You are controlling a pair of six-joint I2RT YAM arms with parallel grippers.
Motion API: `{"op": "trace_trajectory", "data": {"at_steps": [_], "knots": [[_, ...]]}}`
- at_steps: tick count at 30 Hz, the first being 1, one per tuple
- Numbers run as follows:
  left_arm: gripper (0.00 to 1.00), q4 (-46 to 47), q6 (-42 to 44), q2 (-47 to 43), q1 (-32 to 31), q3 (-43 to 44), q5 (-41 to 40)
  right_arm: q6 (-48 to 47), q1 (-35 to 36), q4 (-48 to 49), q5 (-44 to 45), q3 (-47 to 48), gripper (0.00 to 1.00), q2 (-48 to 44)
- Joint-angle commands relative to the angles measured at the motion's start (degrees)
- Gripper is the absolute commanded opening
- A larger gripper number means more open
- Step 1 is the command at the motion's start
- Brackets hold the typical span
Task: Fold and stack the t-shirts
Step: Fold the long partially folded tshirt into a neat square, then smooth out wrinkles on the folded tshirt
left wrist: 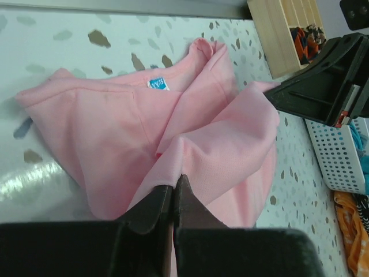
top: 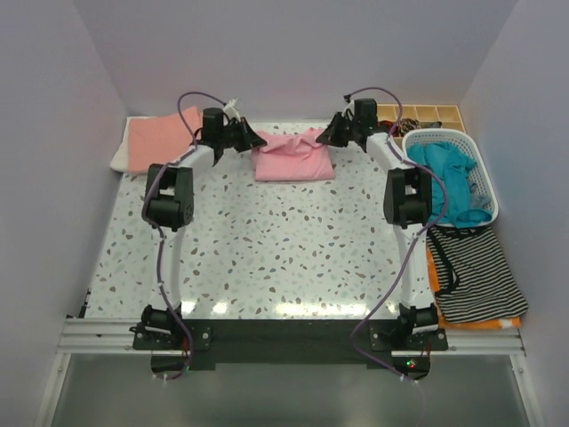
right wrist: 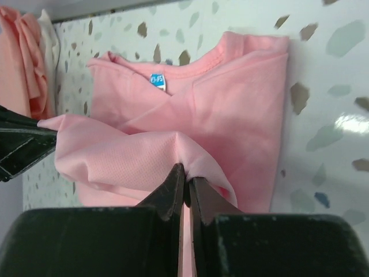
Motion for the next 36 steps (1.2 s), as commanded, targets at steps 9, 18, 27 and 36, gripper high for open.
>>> {"op": "trace_trajectory", "data": {"at_steps": [9, 18, 27, 36], "knots": [[1.00, 22.1, -8.8, 18.9, 4.1, 24.4, 1.4, -4.1, -0.9, 21.9, 12.6, 11.7, 0.89, 7.1], [1.00, 19.6, 2.8, -2.3, 4.5, 3.0, -6.9, -8.1, -0.6, 19.2, 12.9, -1.7, 0.91, -5.7], [1.00, 21.3, -0.2, -4.6, 3.4, -9.2, -0.3, -6.4, -0.6, 16.4, 9.7, -16.5, 0.91, -11.4], [1.00, 23.6, -0.2, -4.3, 2.4, -17.3, 0.2, -4.5, -0.6, 15.4, 7.3, -24.4, 0.88, -13.4]]}}
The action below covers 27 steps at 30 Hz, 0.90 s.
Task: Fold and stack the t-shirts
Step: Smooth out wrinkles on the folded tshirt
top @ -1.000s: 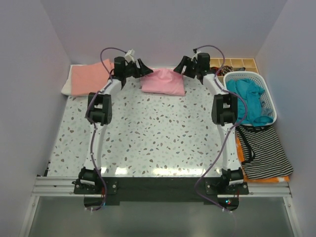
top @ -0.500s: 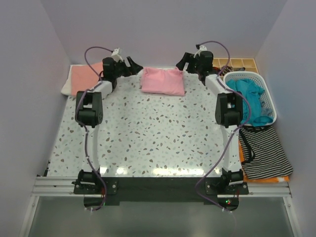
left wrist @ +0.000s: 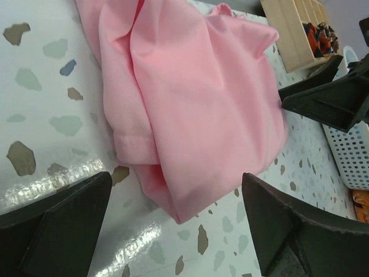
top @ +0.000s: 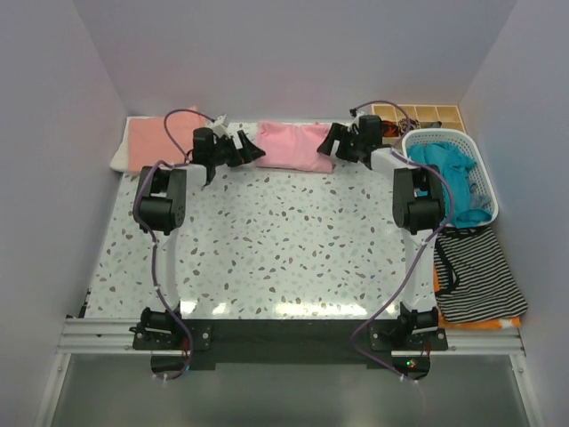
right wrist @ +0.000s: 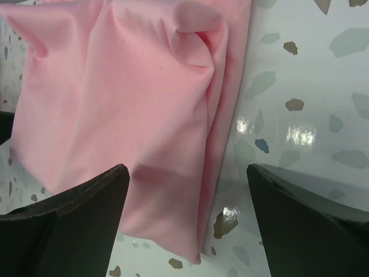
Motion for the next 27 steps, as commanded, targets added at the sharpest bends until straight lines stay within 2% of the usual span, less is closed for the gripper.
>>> {"op": "trace_trajectory", "data": {"at_steps": [1, 6, 11, 12, 15, 16, 18, 19, 21, 24, 27], "knots": [[1.00, 4.0, 0.7, -0.1, -0.3, -1.0, 1.7, 1.8, 0.2, -1.3, -2.1, -2.2, 0.87, -4.8], [1.00, 4.5, 0.2, 1.2, -1.0, -1.0, 2.6, 6.6, 0.2, 1.0, -7.9, -5.3, 0.80, -4.0], [1.00, 7.2, -1.9, 3.2, -2.7, -1.1, 3.6, 13.0, 0.3, 7.0, -14.6, -7.9, 0.51, -1.1], [1.00, 7.6, -2.4, 3.6, -3.0, -1.0, 3.9, 13.5, 0.3, 7.5, -15.0, -8.3, 0.49, -0.9], [0.81, 8.0, -3.1, 4.4, -4.1, -1.4, 4.0, 14.7, 0.3, 9.0, -15.5, -10.4, 0.41, -1.2], [0.63, 8.1, -3.2, 4.3, -4.4, -1.6, 3.9, 14.7, 0.3, 9.5, -15.8, -10.9, 0.39, -1.5], [0.44, 8.3, -3.7, 3.8, -4.4, -3.3, 3.9, 14.8, 0.2, 10.1, -16.3, -13.0, 0.35, -2.5], [0.29, 8.6, -4.1, 2.9, -4.4, -4.3, 3.7, 14.7, 0.3, 10.5, -16.4, -13.7, 0.33, -2.9], [0.15, 8.7, -4.0, 0.4, -4.4, -7.9, 3.3, 14.7, 0.3, 10.9, -16.9, -16.2, 0.31, -4.6], [0.09, 7.8, -3.2, -4.9, -4.5, -15.0, 2.4, 14.4, 0.3, 11.0, -17.3, -20.9, 0.29, -7.8], [0.09, 6.7, -1.6, -11.9, -4.5, -24.1, 1.1, 13.9, 0.4, 11.0, -16.9, -27.5, 0.28, -13.8]]}}
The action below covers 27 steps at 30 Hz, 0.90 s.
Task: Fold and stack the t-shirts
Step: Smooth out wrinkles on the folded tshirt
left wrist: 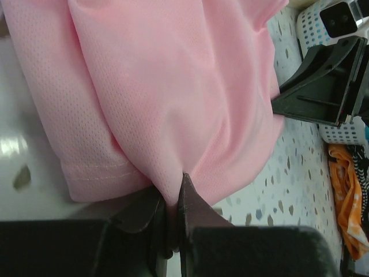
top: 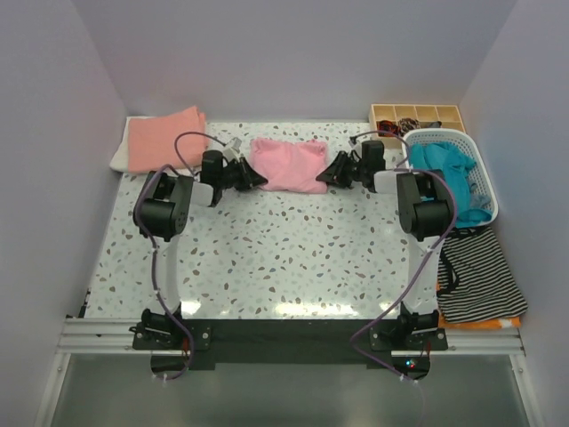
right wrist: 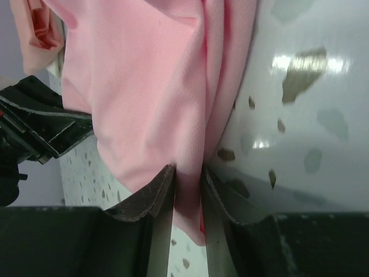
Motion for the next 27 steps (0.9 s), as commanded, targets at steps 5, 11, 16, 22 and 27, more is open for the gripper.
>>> {"op": "trace_trajectory", "data": {"at_steps": [5, 11, 16, 22, 27], "knots": [[0.08, -4.8, 3.8, -20.9, -1.1, -23.5, -2.0, -4.2, 2.5, -4.8, 1.2, -20.5, 0.27, -19.2], [0.18, -10.3, 4.3, -36.0, -5.5, -37.8, -5.4, -6.7, 5.7, -10.0, 5.5, -33.8, 0.44, -35.5], [0.82, -16.1, 4.8, -47.7, -6.7, -44.1, -11.4, -10.7, 6.2, -17.5, 13.4, -33.9, 0.63, -45.0], [1.00, -25.7, 9.3, -54.0, -6.7, -38.9, -24.6, -16.8, 6.2, -21.5, 20.6, -23.7, 0.65, -40.8], [1.00, -22.6, 10.8, -47.5, -6.7, -31.4, -27.4, -18.3, 6.2, -22.3, 21.8, -15.4, 0.65, -32.8]]}}
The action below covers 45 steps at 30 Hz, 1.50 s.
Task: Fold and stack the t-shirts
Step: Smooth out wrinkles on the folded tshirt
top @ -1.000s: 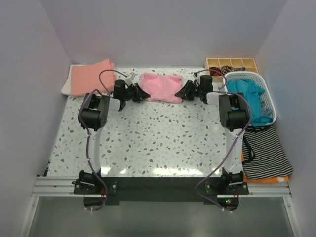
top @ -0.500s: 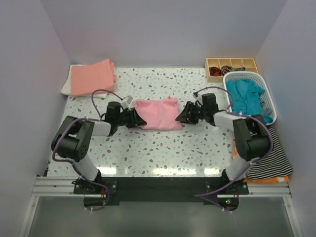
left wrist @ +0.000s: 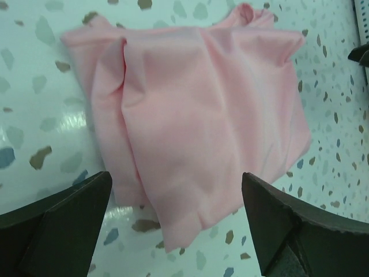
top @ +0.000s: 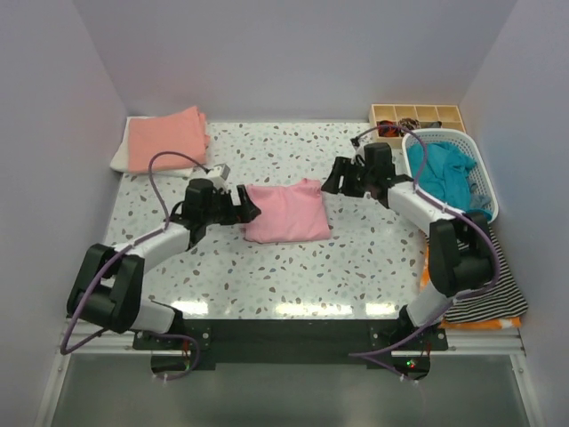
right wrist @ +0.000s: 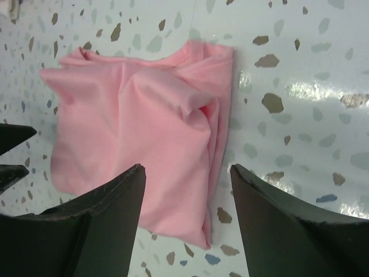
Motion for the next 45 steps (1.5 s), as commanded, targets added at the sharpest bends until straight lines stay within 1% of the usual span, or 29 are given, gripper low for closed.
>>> {"op": "trace_trajectory", "data": {"at_steps": [1, 5, 9, 15, 24, 28, 31, 32, 34, 35, 36, 37, 38, 39, 40, 41, 42, 44, 45], "knots": [[1.00, 2.7, 3.2, 5.5, 0.3, 7.5, -5.8, -3.6, -0.1, -1.4, 4.2, 8.2, 0.65, 6.8], [1.00, 6.6, 3.1, 11.4, 0.3, 12.8, -4.9, -5.0, 0.0, -3.7, 4.2, 14.1, 0.65, 12.5], [1.00, 8.4, 3.0, 15.9, 0.3, 14.8, -3.6, -6.1, 0.3, -5.2, 4.0, 17.1, 0.65, 15.5], [1.00, 11.4, 2.4, 18.9, 0.3, 15.0, -3.6, -7.1, 1.9, -5.9, 2.7, 18.3, 0.64, 16.6], [1.00, 12.4, 2.9, 21.1, 0.2, 16.9, -4.9, -7.3, 4.1, -5.8, 2.0, 19.5, 0.65, 18.4], [1.00, 12.7, 3.1, 23.1, 0.3, 18.7, -4.5, -7.2, 4.2, -5.8, 2.3, 20.9, 0.62, 20.5], [0.90, 13.3, 3.1, 24.7, 0.3, 19.9, -3.3, -7.2, 4.2, -6.0, 2.2, 21.8, 0.48, 21.6], [0.83, 13.3, 3.1, 25.3, 0.3, 20.2, -3.1, -7.1, 4.2, -5.8, 2.2, 21.7, 0.42, 21.6], [0.75, 13.7, 3.1, 25.7, 0.3, 20.3, -2.7, -7.0, 4.3, -5.4, 2.2, 21.8, 0.30, 21.6], [0.65, 13.7, 3.1, 26.0, 0.3, 20.4, -2.6, -7.1, 4.2, -5.5, 2.1, 22.0, 0.25, 21.6], [0.59, 13.7, 3.0, 26.1, 0.3, 20.5, -2.5, -7.2, 4.2, -5.5, 2.1, 22.2, 0.16, 21.8], [0.53, 13.6, 3.0, 26.3, 0.3, 20.5, -2.5, -7.3, 4.1, -5.7, 2.0, 22.6, 0.10, 21.7], [0.42, 13.6, 3.0, 26.4, 0.3, 20.6, -2.3, -7.5, 4.2, -5.8, 1.9, 22.7, 0.06, 21.5], [0.38, 13.7, 3.0, 26.3, 0.3, 20.5, -2.2, -7.5, 4.2, -5.7, 2.0, 22.8, 0.02, 21.4], [0.37, 13.7, 3.0, 26.2, 0.3, 20.5, -2.2, -7.7, 4.2, -5.6, 2.0, 22.9, 0.00, 21.1], [0.29, 13.6, 3.0, 25.7, 0.3, 20.4, -2.2, -7.8, 4.2, -5.5, 2.0, 22.7, 0.00, 20.6], [0.26, 13.4, 3.2, 25.4, 0.3, 20.4, -2.3, -7.8, 4.2, -4.7, 2.1, 22.1, 0.00, 19.5], [0.22, 12.9, 3.6, 23.8, 0.3, 20.5, -2.6, -7.9, 4.2, -4.2, 2.3, 21.6, 0.00, 18.2], [0.21, 12.7, 3.9, 23.2, 0.3, 20.5, -2.7, -7.9, 4.2, -3.8, 2.3, 21.4, 0.00, 17.1]]}}
